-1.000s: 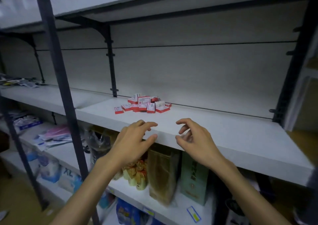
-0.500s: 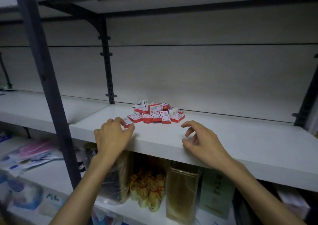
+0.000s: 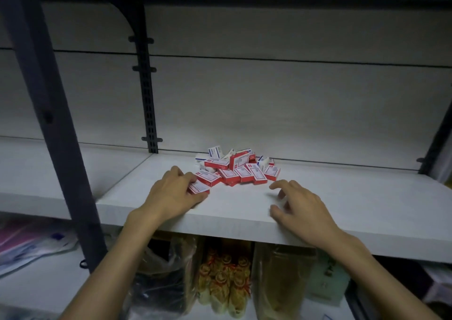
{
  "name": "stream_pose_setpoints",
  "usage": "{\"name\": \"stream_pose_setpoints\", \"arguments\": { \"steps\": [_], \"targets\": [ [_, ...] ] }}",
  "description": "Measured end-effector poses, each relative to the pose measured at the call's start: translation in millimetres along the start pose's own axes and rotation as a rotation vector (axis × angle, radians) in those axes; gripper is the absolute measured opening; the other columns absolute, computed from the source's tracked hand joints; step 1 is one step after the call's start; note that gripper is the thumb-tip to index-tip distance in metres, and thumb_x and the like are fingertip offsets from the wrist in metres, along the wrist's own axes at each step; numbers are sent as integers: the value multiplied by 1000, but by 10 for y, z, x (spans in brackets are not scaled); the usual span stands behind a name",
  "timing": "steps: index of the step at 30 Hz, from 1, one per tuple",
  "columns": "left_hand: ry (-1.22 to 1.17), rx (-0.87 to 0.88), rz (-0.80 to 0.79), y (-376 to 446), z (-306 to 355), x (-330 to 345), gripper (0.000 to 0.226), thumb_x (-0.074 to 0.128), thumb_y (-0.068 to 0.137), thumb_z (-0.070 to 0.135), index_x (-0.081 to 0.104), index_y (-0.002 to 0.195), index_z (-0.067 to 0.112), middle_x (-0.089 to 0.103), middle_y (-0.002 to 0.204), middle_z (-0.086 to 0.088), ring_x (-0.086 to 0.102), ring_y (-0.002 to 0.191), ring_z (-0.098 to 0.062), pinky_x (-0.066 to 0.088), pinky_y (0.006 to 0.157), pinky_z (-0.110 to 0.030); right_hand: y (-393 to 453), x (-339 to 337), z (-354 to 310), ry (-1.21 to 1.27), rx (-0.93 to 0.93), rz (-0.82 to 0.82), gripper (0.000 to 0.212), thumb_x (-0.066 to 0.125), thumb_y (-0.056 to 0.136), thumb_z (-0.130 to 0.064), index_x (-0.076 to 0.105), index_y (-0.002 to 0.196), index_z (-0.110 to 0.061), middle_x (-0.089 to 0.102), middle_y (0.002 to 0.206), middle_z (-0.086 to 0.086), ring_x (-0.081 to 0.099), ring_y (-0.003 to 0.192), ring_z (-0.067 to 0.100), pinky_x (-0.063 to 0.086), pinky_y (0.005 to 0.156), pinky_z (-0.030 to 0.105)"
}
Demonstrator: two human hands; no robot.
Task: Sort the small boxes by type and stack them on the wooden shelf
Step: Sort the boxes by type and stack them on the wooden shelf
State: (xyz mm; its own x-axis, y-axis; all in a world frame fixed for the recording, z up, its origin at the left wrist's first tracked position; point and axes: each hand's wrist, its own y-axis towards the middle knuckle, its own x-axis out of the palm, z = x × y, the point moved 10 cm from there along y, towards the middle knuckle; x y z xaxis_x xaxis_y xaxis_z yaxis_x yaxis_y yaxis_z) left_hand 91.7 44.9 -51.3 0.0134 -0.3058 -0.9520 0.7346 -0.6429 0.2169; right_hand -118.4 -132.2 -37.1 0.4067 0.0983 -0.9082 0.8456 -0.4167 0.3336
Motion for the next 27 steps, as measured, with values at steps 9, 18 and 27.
{"name": "stream_pose_setpoints", "arguments": {
  "steps": [9, 18, 27],
  "targets": [
    [-568, -9, 245, -134, -230, -272, 27, 27, 105, 46, 43, 112, 26, 67, 87, 1, 65, 69, -11, 55, 59, -29, 670, 265, 38, -18, 229, -165, 52, 61, 92, -44, 49, 134, -16, 62, 129, 7, 56, 107, 23, 38, 81, 28],
    [-1092, -178, 15, -107, -488, -76, 35, 58, 99, 10, 50, 126, 29, 71, 102, -11, 76, 77, -19, 62, 76, -31, 865, 340, 166, -108, 292, -131, 44, 44, 103, -44, 54, 133, -12, 63, 132, 14, 58, 115, 34, 44, 88, 34],
    [-1077, -105, 48, -79, -512, -101, 37, 64, 94, 2, 60, 112, 34, 72, 105, -8, 76, 81, -18, 55, 67, -21, 469, 348, 484, 756, 537, -90, 31, 70, 85, 2, 53, 111, 1, 71, 79, 18, 66, 57, 24, 63, 62, 43]
  ]
}}
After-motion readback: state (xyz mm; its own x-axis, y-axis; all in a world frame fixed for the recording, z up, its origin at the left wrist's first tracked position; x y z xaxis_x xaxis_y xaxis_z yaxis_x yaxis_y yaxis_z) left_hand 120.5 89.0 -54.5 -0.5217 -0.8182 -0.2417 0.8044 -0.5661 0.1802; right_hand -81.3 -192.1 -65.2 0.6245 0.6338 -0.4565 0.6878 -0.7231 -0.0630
